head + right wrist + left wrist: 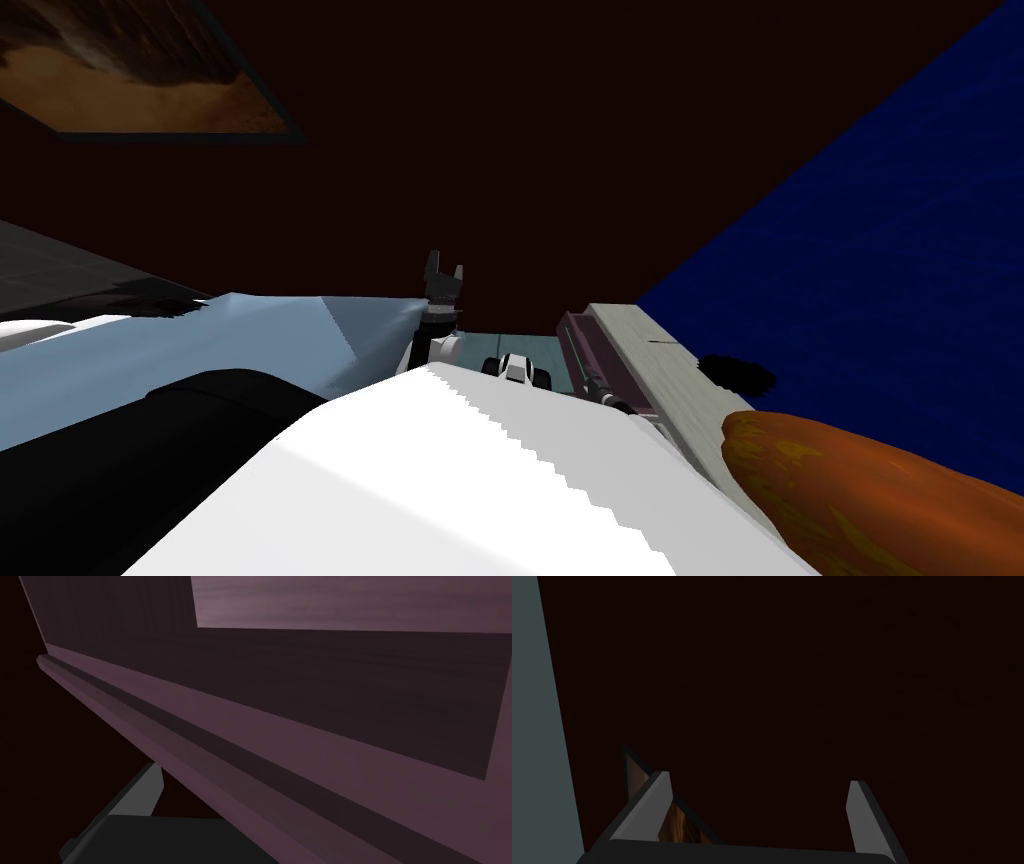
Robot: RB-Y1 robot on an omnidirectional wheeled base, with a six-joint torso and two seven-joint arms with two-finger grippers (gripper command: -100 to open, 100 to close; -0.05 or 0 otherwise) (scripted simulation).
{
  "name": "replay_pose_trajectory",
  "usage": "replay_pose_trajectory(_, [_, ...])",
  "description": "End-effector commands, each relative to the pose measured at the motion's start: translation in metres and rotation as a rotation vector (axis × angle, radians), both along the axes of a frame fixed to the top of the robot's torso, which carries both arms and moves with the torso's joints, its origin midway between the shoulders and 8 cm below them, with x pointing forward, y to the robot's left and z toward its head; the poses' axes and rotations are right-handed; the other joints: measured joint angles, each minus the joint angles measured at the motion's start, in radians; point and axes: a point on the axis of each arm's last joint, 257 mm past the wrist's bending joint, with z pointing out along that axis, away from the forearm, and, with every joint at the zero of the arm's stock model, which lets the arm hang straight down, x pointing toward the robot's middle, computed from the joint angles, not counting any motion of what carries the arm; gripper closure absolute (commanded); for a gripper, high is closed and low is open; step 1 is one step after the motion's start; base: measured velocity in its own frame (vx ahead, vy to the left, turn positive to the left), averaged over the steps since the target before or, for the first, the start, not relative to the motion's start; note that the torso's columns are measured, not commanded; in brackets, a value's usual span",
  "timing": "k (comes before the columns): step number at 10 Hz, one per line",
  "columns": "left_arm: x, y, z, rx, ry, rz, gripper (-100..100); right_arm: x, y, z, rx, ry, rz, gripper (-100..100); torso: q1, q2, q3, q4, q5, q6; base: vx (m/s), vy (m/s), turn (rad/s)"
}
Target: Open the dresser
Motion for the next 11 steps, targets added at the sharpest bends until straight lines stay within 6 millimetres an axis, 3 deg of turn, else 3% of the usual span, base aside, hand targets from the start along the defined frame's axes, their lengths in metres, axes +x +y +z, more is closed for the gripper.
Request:
replay_pose_trajectory(1, [0.0, 0.0, 0.0, 0.0, 0.0, 0.0, 0, 0.004, -0.012, 0.01, -0.005, -0.001, 0.009, -100, 0.002, 0.001, 0.0, 0.0, 0.0, -0.001, 0.007, 0.016, -0.003])
replay_pose_trajectory(2, [0.0, 0.0, 0.0, 0.0, 0.0, 0.0, 0, 0.007, -0.024, 0.021, -0.005, -0.001, 0.016, -100, 0.004, 0.001, 0.001, 0.0, 0.0, -0.001, 0.0, 0.041, -0.043])
replay_pose_trajectory(7, [0.0, 0.0, 0.0, 0.0, 0.0, 0.0, 0, 0.011, -0.034, 0.033, -0.006, 0.0, 0.025, -100, 0.008, 0.0, 0.001, 0.0, 0.001, -0.001, 0.0, 0.044, -0.02])
replay_pose_trajectory(8, [0.0, 0.0, 0.0, 0.0, 0.0, 0.0, 0, 0.014, -0.044, 0.045, -0.007, 0.001, 0.035, -100, 0.006, 0.001, 0.001, 0.0, 0.0, -0.001, 0.0, 0.05, -0.044])
replay_pose_trajectory(9, [0.0, 0.0, 0.0, 0.0, 0.0, 0.0, 0, 0.011, -0.04, 0.039, -0.008, -0.001, 0.03, -100, 0.007, 0.001, 0.001, 0.0, 0.001, -0.001, 0.0, 0.029, -0.017])
replay_pose_trajectory(10, [0.0, 0.0, 0.0, 0.0, 0.0, 0.0, 0, 0.011, -0.041, 0.04, -0.007, 0.0, 0.031, 0, 0.006, 0.001, 0.001, 0.0, 0.0, -0.001, 0.0, 0.005, 0.003])
replay_pose_trajectory(11, [0.0, 0.0, 0.0, 0.0, 0.0, 0.0, 0, 0.011, -0.04, 0.04, -0.007, 0.0, 0.03, 0, 0.006, 0.001, 0.001, 0.0, 0.0, -0.001, 0.0, 0.0, 0.0])
